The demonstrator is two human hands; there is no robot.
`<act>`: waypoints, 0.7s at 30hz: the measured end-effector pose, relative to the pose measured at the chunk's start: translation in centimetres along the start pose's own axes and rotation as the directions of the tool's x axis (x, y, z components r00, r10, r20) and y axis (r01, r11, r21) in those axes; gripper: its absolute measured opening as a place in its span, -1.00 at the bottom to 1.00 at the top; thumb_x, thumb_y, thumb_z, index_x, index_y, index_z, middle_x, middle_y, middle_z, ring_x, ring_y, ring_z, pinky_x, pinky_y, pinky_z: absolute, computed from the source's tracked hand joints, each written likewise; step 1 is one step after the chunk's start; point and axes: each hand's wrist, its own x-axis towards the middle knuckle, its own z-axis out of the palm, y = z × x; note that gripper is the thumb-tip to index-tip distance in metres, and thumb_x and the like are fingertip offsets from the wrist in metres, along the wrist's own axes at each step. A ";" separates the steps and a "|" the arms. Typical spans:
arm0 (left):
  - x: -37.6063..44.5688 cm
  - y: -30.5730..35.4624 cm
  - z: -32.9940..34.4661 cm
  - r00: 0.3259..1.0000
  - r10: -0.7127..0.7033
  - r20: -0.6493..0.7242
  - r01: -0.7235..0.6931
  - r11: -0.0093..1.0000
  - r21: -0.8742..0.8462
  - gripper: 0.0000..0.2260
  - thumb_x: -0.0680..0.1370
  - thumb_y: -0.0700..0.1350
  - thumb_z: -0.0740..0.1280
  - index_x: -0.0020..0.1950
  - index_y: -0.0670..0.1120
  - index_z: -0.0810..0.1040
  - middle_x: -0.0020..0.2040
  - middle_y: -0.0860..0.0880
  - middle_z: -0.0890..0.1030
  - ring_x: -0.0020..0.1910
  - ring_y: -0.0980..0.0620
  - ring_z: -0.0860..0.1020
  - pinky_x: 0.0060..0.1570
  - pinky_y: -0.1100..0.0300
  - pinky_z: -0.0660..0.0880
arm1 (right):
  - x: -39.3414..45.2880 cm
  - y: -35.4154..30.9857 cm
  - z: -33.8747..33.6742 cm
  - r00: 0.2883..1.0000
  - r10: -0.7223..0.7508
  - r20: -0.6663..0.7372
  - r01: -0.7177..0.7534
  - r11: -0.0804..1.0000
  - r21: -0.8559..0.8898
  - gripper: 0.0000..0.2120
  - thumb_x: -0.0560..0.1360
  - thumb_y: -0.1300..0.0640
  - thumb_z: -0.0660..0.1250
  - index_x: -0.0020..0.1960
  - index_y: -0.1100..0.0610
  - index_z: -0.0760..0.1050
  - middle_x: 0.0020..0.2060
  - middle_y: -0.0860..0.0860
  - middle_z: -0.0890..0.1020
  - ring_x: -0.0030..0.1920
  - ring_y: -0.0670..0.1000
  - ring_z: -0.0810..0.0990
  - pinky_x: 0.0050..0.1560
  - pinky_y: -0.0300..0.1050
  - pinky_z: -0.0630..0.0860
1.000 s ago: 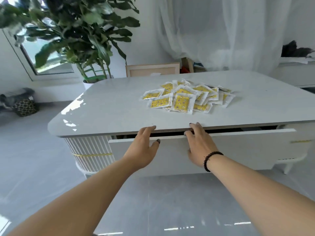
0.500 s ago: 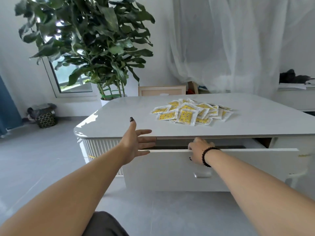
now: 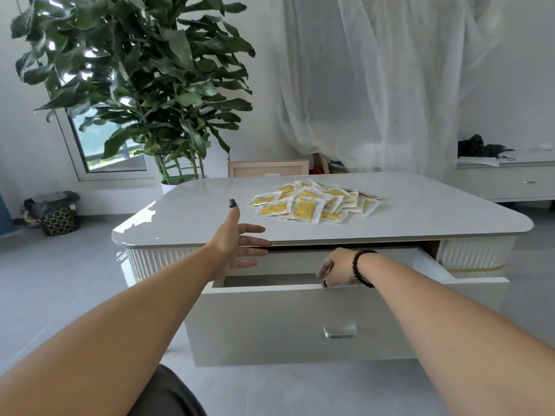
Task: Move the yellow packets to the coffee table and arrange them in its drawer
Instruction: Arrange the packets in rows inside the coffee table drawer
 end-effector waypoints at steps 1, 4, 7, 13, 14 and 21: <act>0.2 0.1 0.3 1.000 0.001 -0.001 -0.001 1.000 0.011 -0.27 0.57 0.35 -0.20 0.22 -0.10 0.56 0.06 -0.17 0.69 0.08 -0.14 0.64 0.23 -0.11 0.46 | -0.2 0.0 -0.2 1.000 0.004 0.015 -0.004 1.000 0.010 -0.72 0.51 0.16 0.32 0.22 0.05 0.56 0.04 -0.05 0.59 -0.10 -0.08 0.56 -0.30 -0.40 0.46; 1.4 0.5 1.4 1.000 -0.008 0.017 0.006 0.997 0.079 -0.27 0.57 0.36 -0.20 0.20 -0.10 0.56 0.04 -0.17 0.69 0.06 -0.13 0.65 0.17 -0.05 0.47 | -0.1 0.4 -0.7 0.995 0.039 0.089 -0.051 0.990 0.131 -0.76 0.51 0.17 0.30 0.17 0.05 0.54 -0.14 -0.06 0.63 -0.23 -0.10 0.58 -0.38 -0.30 0.43; 3.2 1.0 2.3 0.999 -0.005 0.037 0.000 0.989 0.149 -0.29 0.57 0.36 -0.18 0.16 -0.09 0.56 0.01 -0.15 0.70 0.05 -0.12 0.66 0.13 -0.02 0.49 | 0.7 1.3 -1.6 0.994 0.059 0.096 -0.088 0.935 0.343 -0.86 0.51 0.20 0.30 0.05 0.02 0.52 -0.03 -0.01 0.68 -0.06 -0.02 0.66 -0.09 -0.12 0.48; 8.8 1.8 4.0 0.999 0.046 0.026 -0.051 0.963 0.265 -0.41 0.61 0.30 -0.08 0.19 -0.10 0.52 0.04 -0.10 0.65 0.09 -0.08 0.58 0.07 0.03 0.48 | 4.8 3.6 -3.3 0.980 0.157 -0.123 -0.052 0.799 0.599 -0.90 0.51 0.22 0.27 -0.07 0.07 0.54 -0.04 0.05 0.69 -0.17 -0.01 0.67 -0.11 -0.13 0.53; 9.9 1.7 4.3 0.998 0.061 0.006 -0.060 0.959 0.277 -0.46 0.62 0.26 -0.04 0.19 -0.10 0.51 0.06 -0.09 0.63 0.11 -0.07 0.56 0.07 0.02 0.48 | 5.9 3.9 -3.3 0.970 0.178 -0.166 -0.040 0.788 0.615 -0.88 0.52 0.23 0.27 -0.09 0.06 0.55 -0.06 0.05 0.69 -0.18 -0.01 0.67 -0.11 -0.14 0.53; 18.7 -1.6 5.8 0.942 0.304 -0.142 -0.209 0.862 0.462 -0.72 0.59 -0.13 0.26 0.30 -0.08 0.46 0.15 0.02 0.56 -0.01 -0.01 0.51 -0.12 0.24 0.41 | 14.7 5.6 -3.4 0.827 0.358 -0.434 0.095 0.671 0.735 -0.81 0.46 0.31 0.24 -0.04 0.12 0.58 -0.03 0.05 0.61 -0.28 0.06 0.65 -0.26 -0.09 0.64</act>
